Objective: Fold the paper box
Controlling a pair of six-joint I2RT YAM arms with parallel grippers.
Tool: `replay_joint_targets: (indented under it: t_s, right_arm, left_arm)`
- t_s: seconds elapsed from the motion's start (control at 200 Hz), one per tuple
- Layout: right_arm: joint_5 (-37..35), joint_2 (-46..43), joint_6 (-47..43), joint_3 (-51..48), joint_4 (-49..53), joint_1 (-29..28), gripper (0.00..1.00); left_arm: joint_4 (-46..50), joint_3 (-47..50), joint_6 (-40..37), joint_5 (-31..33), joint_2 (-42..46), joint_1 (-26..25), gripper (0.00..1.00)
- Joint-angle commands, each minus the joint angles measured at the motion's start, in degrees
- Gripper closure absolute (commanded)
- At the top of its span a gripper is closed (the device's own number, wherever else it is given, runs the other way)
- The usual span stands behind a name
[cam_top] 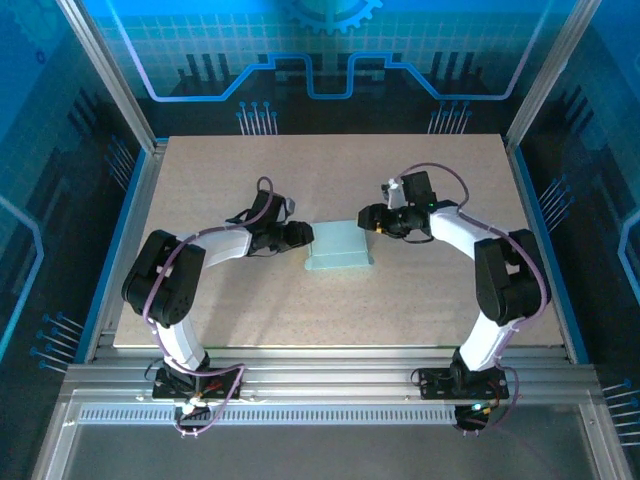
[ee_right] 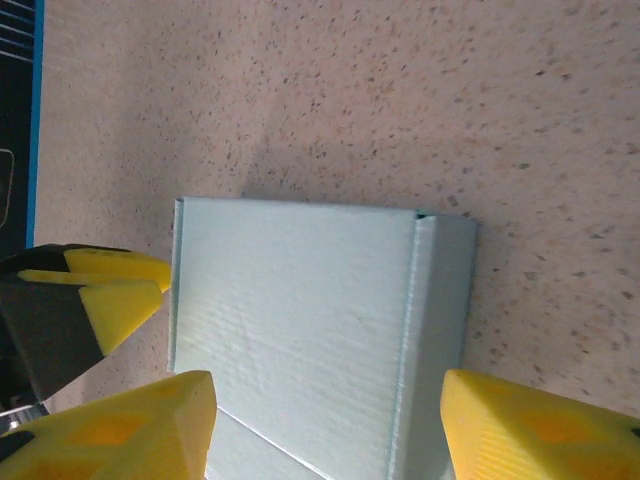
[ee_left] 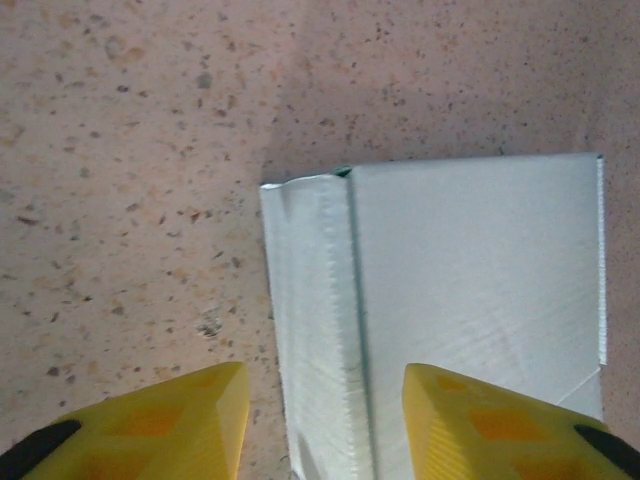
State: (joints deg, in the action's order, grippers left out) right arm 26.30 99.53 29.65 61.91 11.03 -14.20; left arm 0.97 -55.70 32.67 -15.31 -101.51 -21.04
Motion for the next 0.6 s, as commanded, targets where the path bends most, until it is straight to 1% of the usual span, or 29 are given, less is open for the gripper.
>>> replay_joint_targets:
  t_s: [0.0,0.365,0.43,0.595]
  right_arm:
    - [1.4,-1.3,1.4,-2.5,-1.3,1.4,0.38]
    - [2.0,-1.9,1.5,-4.3,-1.3,1.6,0.38]
    - [2.1,-1.9,1.6,-4.4,-1.4,1.6,0.38]
    - [2.6,-1.6,2.0,-4.5,-1.9,1.6,0.37]
  left_arm:
    - [-0.5,0.9,-0.3,-1.2,0.6,0.6,0.56]
    - [-3.1,2.5,0.8,-2.9,-0.8,1.0,0.58]
    - [-2.8,2.6,0.7,-2.9,-0.9,1.2,0.63]
    - [-2.9,3.4,0.7,-2.9,-0.9,2.0,0.67]
